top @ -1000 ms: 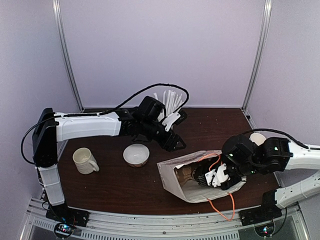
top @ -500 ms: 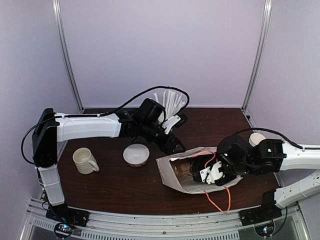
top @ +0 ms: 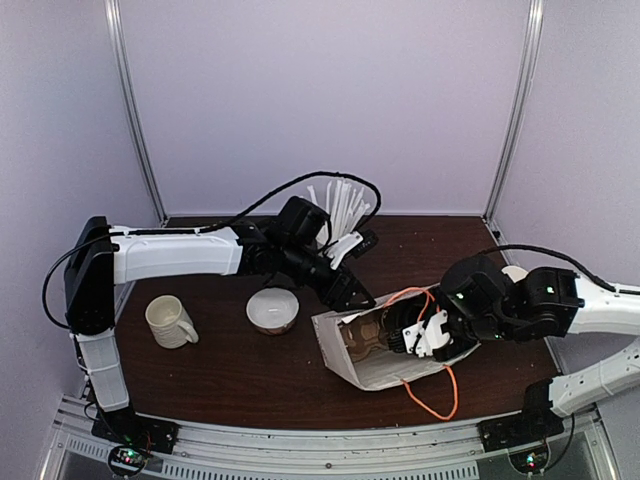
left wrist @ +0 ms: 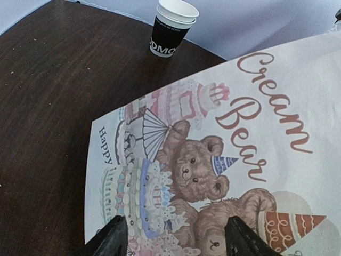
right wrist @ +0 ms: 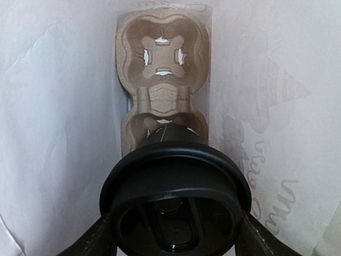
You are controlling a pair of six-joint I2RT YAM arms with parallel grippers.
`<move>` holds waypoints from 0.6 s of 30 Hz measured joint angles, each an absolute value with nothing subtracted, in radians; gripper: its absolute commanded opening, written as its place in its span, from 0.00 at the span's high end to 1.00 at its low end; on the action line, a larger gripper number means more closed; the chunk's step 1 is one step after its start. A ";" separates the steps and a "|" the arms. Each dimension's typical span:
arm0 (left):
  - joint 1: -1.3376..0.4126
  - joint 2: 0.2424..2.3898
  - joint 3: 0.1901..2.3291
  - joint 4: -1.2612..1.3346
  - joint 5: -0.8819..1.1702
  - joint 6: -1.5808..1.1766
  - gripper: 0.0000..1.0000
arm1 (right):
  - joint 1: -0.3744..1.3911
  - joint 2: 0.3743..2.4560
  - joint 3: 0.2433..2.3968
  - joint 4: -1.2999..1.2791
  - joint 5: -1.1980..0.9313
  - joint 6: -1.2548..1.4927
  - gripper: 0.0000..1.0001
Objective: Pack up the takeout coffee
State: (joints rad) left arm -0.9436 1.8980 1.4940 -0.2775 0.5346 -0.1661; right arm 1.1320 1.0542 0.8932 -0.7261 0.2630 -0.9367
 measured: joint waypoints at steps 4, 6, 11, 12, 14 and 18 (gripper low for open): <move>-0.944 1.900 1.494 -0.277 0.553 -0.167 0.35 | 1.132 1.031 0.890 -0.725 0.288 -0.942 0.51; -0.944 1.903 1.494 -0.275 0.562 -0.167 0.35 | 1.132 1.026 0.876 -0.712 0.299 -0.947 0.50; -0.944 1.913 1.494 -0.268 0.576 -0.167 0.35 | 1.132 1.025 0.840 -0.685 0.314 -0.962 0.50; -0.944 1.915 1.494 -0.268 0.580 -0.167 0.35 | 1.132 1.025 0.837 -0.680 0.315 -0.963 0.50; -0.944 1.917 1.494 -0.263 0.585 -0.167 0.35 | 1.132 1.028 0.836 -0.670 0.316 -0.963 0.50; -0.944 1.919 1.494 -0.260 0.588 -0.167 0.35 | 1.132 1.042 0.836 -0.649 0.315 -0.962 0.50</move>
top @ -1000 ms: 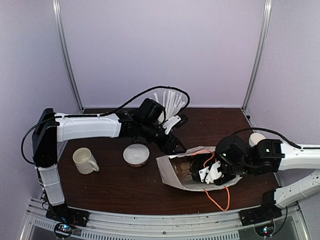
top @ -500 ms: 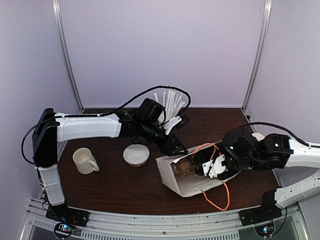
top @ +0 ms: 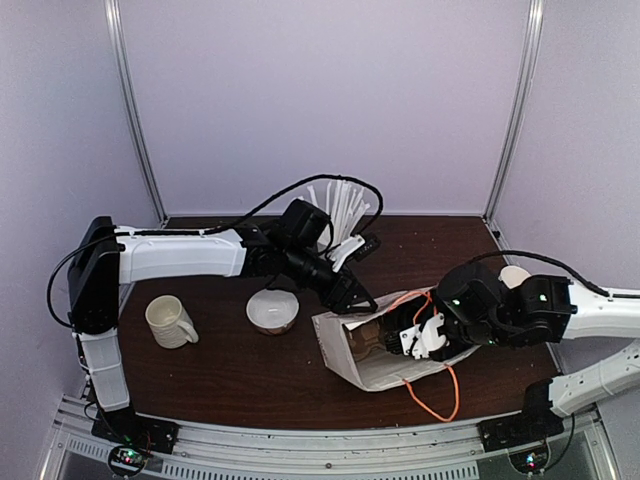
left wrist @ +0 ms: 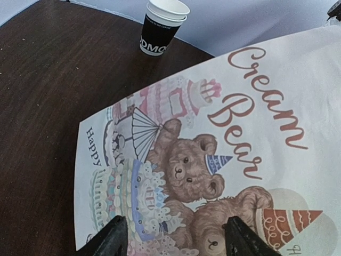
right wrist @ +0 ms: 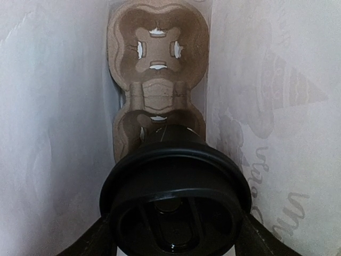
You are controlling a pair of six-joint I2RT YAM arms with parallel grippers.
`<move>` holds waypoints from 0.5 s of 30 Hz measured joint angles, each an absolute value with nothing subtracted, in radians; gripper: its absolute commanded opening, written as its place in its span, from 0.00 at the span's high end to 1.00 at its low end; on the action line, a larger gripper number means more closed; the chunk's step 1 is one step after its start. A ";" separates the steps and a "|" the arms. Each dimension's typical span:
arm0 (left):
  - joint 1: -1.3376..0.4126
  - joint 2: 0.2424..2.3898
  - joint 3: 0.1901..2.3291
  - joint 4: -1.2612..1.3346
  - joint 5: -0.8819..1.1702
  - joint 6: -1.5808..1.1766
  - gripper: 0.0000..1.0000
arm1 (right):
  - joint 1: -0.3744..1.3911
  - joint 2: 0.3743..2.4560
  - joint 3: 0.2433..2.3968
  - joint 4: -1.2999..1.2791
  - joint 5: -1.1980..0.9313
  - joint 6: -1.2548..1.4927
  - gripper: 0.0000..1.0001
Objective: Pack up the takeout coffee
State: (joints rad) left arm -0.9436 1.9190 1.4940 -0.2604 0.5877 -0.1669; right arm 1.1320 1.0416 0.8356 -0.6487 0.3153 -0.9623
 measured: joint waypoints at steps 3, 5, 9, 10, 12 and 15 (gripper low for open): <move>-0.943 1.919 1.494 -0.257 0.587 -0.167 0.35 | 1.126 1.068 0.836 -0.633 0.313 -0.962 0.50; -0.943 1.919 1.494 -0.254 0.587 -0.168 0.35 | 1.117 1.095 0.845 -0.633 0.311 -0.961 0.50; -0.936 1.919 1.485 -0.234 0.587 -0.178 0.35 | 1.092 1.156 0.876 -0.631 0.300 -0.960 0.50; -0.934 1.919 1.482 -0.231 0.587 -0.180 0.35 | 1.087 1.166 0.883 -0.629 0.297 -0.959 0.50; -0.930 1.919 1.473 -0.224 0.587 -0.186 0.35 | 1.074 1.184 0.898 -0.628 0.287 -0.957 0.50; -0.922 1.919 1.460 -0.209 0.587 -0.193 0.35 | 1.056 1.208 0.914 -0.624 0.270 -0.953 0.50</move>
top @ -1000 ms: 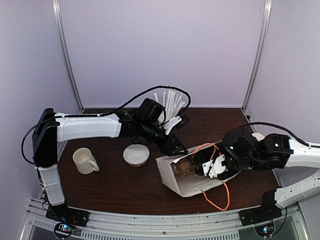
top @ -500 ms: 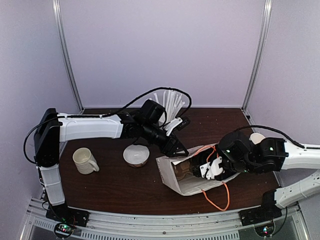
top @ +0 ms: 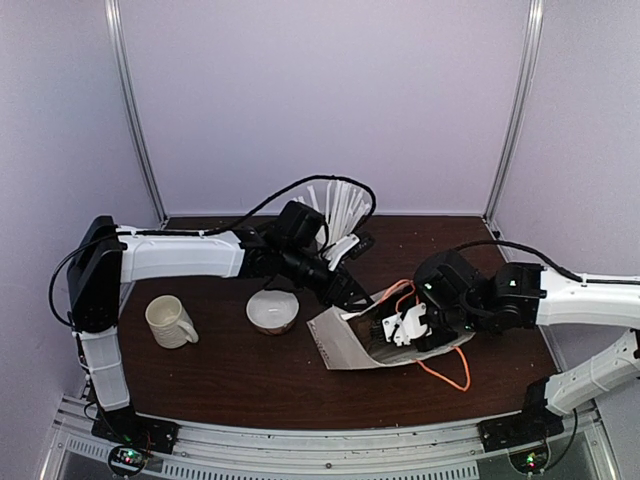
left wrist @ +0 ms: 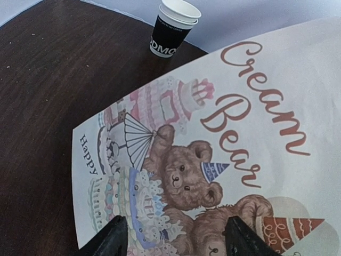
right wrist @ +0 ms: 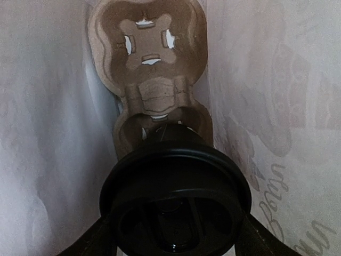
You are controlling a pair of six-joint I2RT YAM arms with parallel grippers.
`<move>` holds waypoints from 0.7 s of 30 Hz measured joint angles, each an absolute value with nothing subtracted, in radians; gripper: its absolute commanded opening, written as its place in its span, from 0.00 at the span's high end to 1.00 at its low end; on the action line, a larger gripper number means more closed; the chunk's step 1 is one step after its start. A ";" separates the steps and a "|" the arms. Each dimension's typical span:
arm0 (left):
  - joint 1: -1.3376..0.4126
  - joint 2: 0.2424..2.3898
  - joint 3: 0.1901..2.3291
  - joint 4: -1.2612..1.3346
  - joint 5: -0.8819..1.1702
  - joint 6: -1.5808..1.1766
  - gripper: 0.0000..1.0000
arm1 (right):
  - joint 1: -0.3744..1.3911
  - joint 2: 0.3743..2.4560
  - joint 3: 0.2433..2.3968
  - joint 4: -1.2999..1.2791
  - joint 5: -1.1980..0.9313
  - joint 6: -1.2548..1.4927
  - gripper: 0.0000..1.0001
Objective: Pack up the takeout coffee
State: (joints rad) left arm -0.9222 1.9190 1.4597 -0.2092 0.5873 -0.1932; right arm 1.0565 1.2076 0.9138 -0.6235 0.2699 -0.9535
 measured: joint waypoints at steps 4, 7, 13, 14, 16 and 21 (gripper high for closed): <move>-0.913 1.919 1.448 -0.191 0.584 -0.205 0.35 | 1.037 1.232 0.928 -0.620 0.239 -0.950 0.50; -0.899 1.916 1.434 -0.182 0.571 -0.218 0.35 | 1.023 1.266 0.952 -0.636 0.207 -0.945 0.50; -0.824 1.831 1.328 -0.165 0.500 -0.258 0.35 | 0.996 1.355 1.060 -0.699 0.136 -0.943 0.49; -0.812 1.809 1.313 -0.163 0.488 -0.261 0.35 | 0.989 1.367 1.077 -0.712 0.125 -0.943 0.49; -0.791 1.768 1.288 -0.157 0.467 -0.265 0.35 | 0.972 1.400 1.123 -0.746 0.098 -0.942 0.49; -0.781 1.661 1.233 -0.146 0.426 -0.271 0.35 | 0.927 1.502 1.254 -0.841 0.027 -0.935 0.49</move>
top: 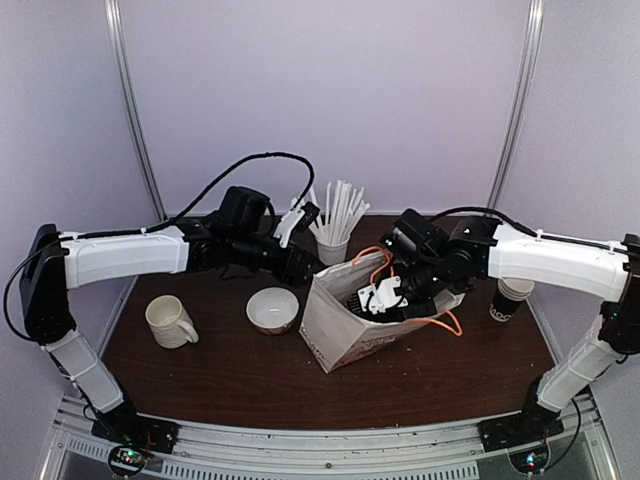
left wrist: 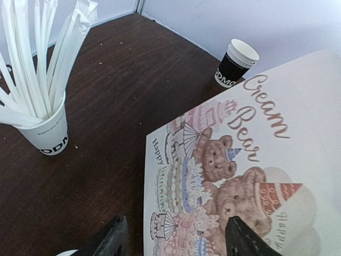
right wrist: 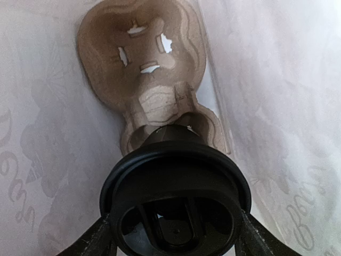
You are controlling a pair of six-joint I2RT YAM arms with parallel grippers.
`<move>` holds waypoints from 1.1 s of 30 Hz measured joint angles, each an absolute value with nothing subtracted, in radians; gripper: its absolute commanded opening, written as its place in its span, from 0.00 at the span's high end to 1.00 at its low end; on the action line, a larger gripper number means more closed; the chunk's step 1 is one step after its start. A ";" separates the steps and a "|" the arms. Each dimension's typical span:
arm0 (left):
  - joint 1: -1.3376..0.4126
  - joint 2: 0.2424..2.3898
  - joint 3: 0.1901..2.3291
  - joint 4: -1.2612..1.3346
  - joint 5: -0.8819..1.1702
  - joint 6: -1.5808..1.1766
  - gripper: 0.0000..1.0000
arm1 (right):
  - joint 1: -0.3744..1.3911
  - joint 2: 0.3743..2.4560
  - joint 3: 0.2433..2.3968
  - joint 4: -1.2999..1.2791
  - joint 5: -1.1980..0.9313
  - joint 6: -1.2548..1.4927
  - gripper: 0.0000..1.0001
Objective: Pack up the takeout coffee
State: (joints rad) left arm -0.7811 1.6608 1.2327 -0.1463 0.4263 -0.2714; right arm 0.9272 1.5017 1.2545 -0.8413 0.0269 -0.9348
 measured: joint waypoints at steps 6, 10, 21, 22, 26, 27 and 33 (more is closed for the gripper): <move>-0.786 1.588 1.188 -0.139 0.395 -0.276 0.35 | 0.871 1.646 1.427 -0.970 -0.045 -0.929 0.49; -0.786 1.554 1.174 -0.141 0.372 -0.279 0.35 | 0.845 1.723 1.534 -1.054 -0.092 -0.940 0.50; -0.786 1.503 1.156 -0.152 0.330 -0.290 0.35 | 0.821 1.852 1.684 -1.176 -0.163 -0.985 0.50; -0.786 1.502 1.155 -0.155 0.327 -0.292 0.35 | 0.817 1.856 1.684 -1.174 -0.170 -0.987 0.50; -0.786 1.497 1.155 -0.160 0.316 -0.297 0.35 | 0.802 1.869 1.677 -1.159 -0.190 -0.989 0.49; -0.786 1.496 1.155 -0.160 0.314 -0.298 0.35 | 0.801 1.870 1.671 -1.153 -0.191 -0.989 0.49; -0.786 1.484 1.145 -0.167 0.310 -0.305 0.35 | 0.800 1.871 1.666 -1.145 -0.192 -0.987 0.40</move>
